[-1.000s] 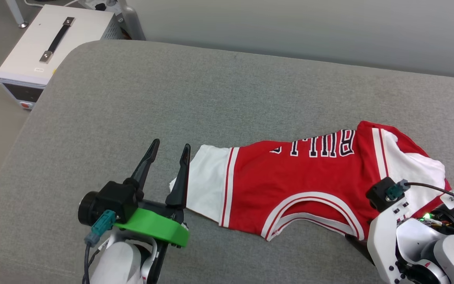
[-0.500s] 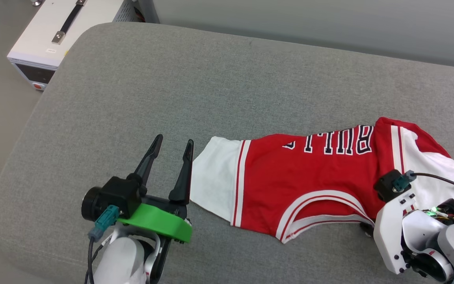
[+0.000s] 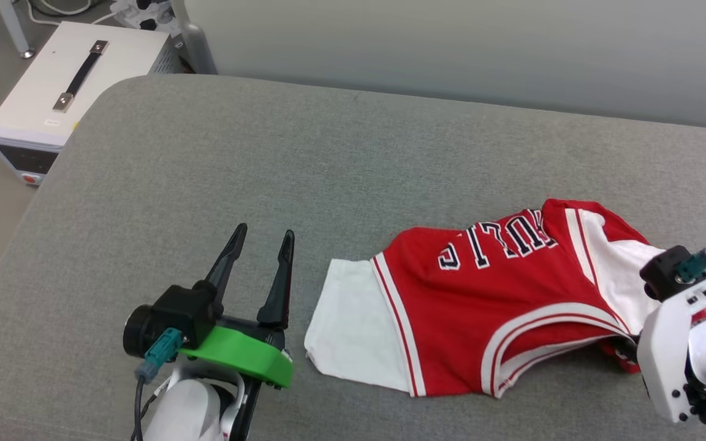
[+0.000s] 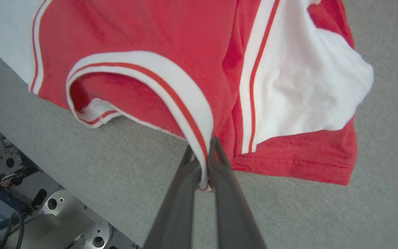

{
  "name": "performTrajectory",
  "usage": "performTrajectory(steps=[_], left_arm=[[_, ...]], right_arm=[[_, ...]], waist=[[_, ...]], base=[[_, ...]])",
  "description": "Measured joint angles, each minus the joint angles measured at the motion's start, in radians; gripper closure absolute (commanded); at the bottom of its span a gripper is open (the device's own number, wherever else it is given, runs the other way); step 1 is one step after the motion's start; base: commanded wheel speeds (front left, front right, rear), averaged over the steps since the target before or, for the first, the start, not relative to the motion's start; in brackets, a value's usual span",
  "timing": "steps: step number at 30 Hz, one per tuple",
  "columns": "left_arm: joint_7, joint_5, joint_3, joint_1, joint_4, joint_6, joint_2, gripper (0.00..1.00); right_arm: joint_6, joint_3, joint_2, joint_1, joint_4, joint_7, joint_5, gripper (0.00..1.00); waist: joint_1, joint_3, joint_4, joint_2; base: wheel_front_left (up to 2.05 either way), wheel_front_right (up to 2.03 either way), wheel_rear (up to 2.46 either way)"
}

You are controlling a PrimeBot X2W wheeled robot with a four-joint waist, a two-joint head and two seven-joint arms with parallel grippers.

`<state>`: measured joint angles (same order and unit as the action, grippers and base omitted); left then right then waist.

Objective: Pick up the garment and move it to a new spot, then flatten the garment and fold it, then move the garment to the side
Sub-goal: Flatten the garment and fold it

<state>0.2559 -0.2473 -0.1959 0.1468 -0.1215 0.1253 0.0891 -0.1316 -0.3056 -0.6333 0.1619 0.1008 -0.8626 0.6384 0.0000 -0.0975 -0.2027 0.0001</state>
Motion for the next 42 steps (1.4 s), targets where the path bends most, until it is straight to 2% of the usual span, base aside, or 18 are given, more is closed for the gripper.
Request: performTrajectory(steps=[6,10,15,21,22,23,24,27,31,37,42], left_arm=[[0.0,0.0,0.001,-0.024,-0.002,0.0,0.001,0.0],[0.0,0.0,-0.005,-0.027,-0.007,0.0,0.001,0.0],[0.0,-0.002,-0.022,-0.027,-0.013,0.0,0.002,0.0],[0.0,-0.009,-0.034,-0.026,-0.024,0.0,0.007,0.0],[0.0,-0.009,-0.036,-0.025,-0.026,0.0,0.008,0.0],[0.0,-0.009,-0.039,-0.024,-0.027,0.0,0.008,0.0],[0.0,-0.009,-0.046,-0.023,-0.029,0.0,0.009,0.0],[0.0,-0.012,-0.049,-0.023,-0.032,0.0,0.012,0.0],[0.0,-0.018,-0.049,-0.023,-0.034,0.0,0.012,0.0],[0.0,-0.019,-0.05,-0.019,-0.036,0.0,0.009,0.0],[0.0,-0.024,-0.052,0.002,-0.033,0.0,0.003,0.0]], right_arm=[[0.0,0.184,0.003,-0.163,0.151,-0.177,-0.077,1.0],[0.0,0.302,0.046,-0.264,0.228,-0.24,-0.148,1.0],[0.0,0.328,0.098,-0.348,0.222,-0.219,-0.245,1.0],[0.0,0.298,0.162,-0.359,0.048,-0.084,-0.303,1.0],[0.0,0.292,0.165,-0.357,0.02,-0.063,-0.31,0.62],[0.0,0.287,0.171,-0.351,-0.012,-0.04,-0.315,0.0],[0.0,0.269,0.181,-0.34,-0.057,-0.027,-0.312,0.0],[0.0,0.253,0.183,-0.319,-0.066,-0.028,-0.279,0.0],[0.0,0.252,0.14,-0.259,0.01,-0.085,-0.229,0.0],[0.0,0.259,0.084,-0.132,0.163,-0.244,-0.151,0.0],[0.0,0.249,0.028,-0.03,0.143,-0.326,-0.159,0.0]], waist=[[0.0,0.029,0.043,0.0],[0.0,0.041,0.07,0.0],[0.0,0.041,0.092,0.0],[0.0,0.019,0.103,0.0],[0.0,0.016,0.103,0.0],[0.0,0.013,0.104,0.0],[0.0,0.01,0.102,0.0],[0.0,0.009,0.098,0.0],[0.0,0.006,0.09,0.0],[0.0,-0.006,0.069,0.0],[0.0,-0.027,0.045,0.0]], base=[[0.0,0.0,0.0],[0.0,0.0,0.0],[0.0,0.0,0.0],[0.0,0.0,0.0],[0.0,0.0,0.0],[0.0,0.0,0.0],[0.0,0.0,0.0],[0.0,0.0,0.0],[0.0,0.0,0.0],[0.0,0.0,0.0],[0.0,0.0,0.0]])
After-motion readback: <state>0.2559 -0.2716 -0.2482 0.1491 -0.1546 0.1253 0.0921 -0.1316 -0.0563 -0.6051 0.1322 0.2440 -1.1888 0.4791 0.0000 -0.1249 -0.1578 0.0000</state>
